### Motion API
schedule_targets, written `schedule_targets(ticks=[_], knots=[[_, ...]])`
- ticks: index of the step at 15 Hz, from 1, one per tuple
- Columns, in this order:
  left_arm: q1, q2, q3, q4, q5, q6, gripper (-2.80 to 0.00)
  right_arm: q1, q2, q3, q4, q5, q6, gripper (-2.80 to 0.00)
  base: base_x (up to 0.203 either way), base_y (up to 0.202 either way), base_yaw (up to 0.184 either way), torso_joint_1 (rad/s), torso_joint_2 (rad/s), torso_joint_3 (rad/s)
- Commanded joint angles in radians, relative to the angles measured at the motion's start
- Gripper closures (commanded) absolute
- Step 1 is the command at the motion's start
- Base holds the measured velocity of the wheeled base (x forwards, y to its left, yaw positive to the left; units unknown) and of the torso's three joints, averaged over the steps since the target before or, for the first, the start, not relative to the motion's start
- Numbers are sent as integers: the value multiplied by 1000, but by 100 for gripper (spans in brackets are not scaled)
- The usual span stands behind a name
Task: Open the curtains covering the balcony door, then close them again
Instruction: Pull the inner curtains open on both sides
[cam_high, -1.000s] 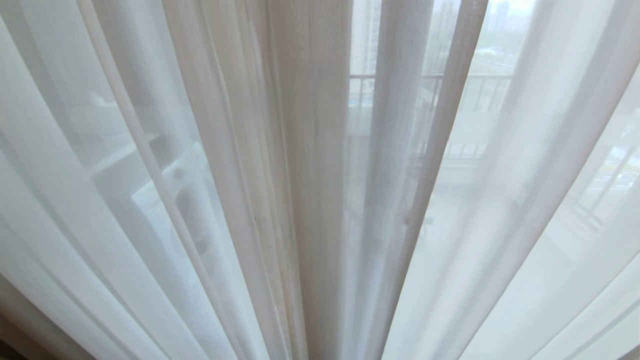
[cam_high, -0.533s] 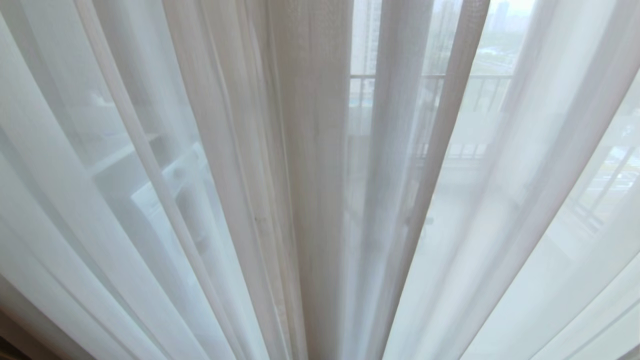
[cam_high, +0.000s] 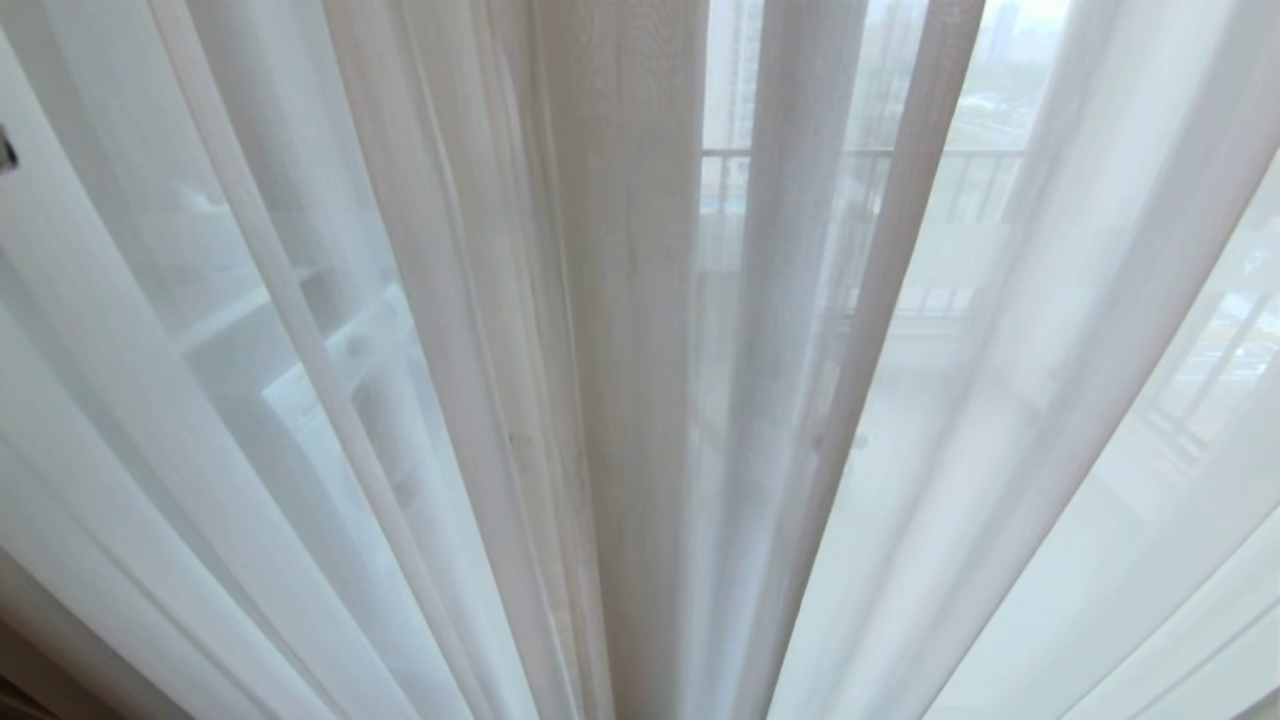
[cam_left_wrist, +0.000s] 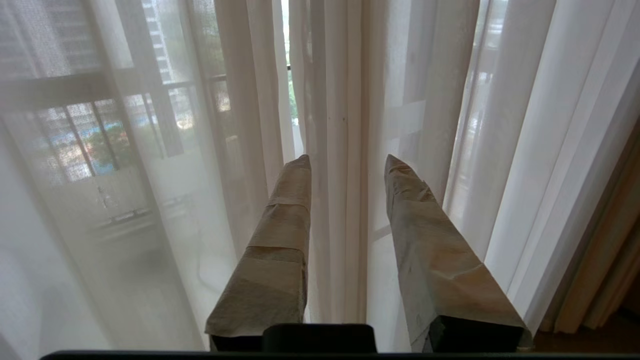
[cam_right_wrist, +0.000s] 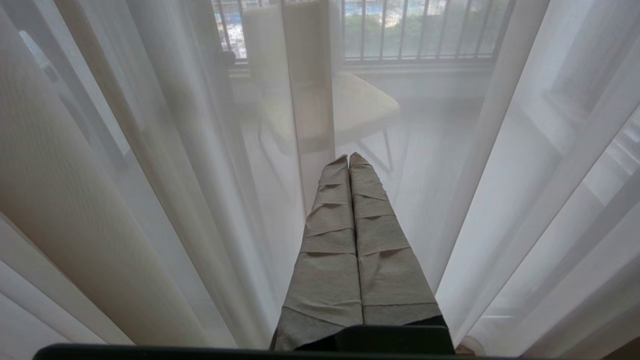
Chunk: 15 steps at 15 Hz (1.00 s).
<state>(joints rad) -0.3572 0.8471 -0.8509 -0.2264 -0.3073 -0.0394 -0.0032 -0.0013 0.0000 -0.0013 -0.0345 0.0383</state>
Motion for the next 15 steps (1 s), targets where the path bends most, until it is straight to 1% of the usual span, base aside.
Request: schedule_targets(ticks=[1, 4, 7, 10, 13, 15], knots=[[-7, 52, -13, -11, -3, -2, -280, 0, 1, 0, -1, 0, 0, 0, 0, 0, 0, 0, 0, 0], [-5, 113, -55, -18, -1, -7, -280, 0, 1, 0, 0, 1, 0, 0, 0, 0, 0, 0, 0, 0], [-3, 211, -100, -78, 7, -7, -280, 0, 1, 0, 0, 1, 0, 0, 0, 0, 0, 0, 0, 0], [-4, 332, -186, -128, 9, -5, -280, 0, 1, 0, 0, 1, 0, 0, 0, 0, 0, 0, 0, 0], [-5, 437, -281, -142, 9, 3, -280, 0, 1, 0, 0, -1, 0, 0, 0, 0, 0, 0, 0, 0], [-3, 503, -315, -193, 19, 10, -280, 0, 1, 0, -1, -1, 0, 0, 0, 0, 0, 0, 0, 0]])
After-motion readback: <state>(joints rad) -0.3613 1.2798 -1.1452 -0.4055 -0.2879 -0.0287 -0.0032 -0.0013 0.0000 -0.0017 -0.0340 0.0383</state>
